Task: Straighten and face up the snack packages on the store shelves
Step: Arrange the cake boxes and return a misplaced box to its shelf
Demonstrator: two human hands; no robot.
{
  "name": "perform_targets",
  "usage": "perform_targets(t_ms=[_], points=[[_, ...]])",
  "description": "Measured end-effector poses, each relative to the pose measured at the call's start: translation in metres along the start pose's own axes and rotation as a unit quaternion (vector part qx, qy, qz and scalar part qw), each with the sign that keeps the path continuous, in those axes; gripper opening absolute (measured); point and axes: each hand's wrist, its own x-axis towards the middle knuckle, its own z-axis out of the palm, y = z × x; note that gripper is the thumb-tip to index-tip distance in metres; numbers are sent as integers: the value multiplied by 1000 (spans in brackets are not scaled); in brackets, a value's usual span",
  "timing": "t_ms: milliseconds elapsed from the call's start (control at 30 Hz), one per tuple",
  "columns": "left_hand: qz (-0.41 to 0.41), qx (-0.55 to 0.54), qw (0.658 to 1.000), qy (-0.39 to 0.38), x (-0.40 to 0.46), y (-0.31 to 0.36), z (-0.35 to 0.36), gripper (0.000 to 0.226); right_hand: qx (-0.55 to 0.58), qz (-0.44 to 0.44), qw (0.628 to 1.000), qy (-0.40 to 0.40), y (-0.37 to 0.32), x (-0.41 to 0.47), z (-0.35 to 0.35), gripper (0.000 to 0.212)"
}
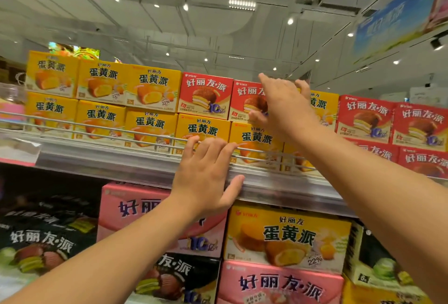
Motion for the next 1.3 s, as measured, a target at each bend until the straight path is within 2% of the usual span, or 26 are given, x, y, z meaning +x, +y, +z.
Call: perform_targets(t_ms=[267,467,633,800,900,967,1033,1133,1200,1300], points=[[4,5,1000,10,0,0,6,61,5,13,1000,-2,-1,4,-5,104],[8,-2,1000,17,-1,-2,8,62,24,9,999,33,-3,10,-15,69],[12,-3,1000,25,-1,-3,8,63,36,11,999,3,-4,17,-33,51],[4,-12,1000,0,0,-3,5,59,31,0,998,-57,-5,17,-54,76],[-6,-33,999,-27,-1,-1,-2,58,24,-13,998,-63,-11,8,-69,77],[-21,-92,995,-8,-2,0,-6,66,47,-11,997,-61,-13,-2,-82,75],[-70,-223,971,52,5,5,-14,76,71,-5,995,-67,-14,-14,-95,74],[-115,-412,899,97,33,19,-37,92,86,3,993,-81,-11,-38,-112,71],[-75,-473,875,69,50,31,-46,99,105,16,989,-99,-5,-58,-124,71],[11,-528,849,-17,65,53,-50,99,106,47,983,-140,14,-90,-145,76]])
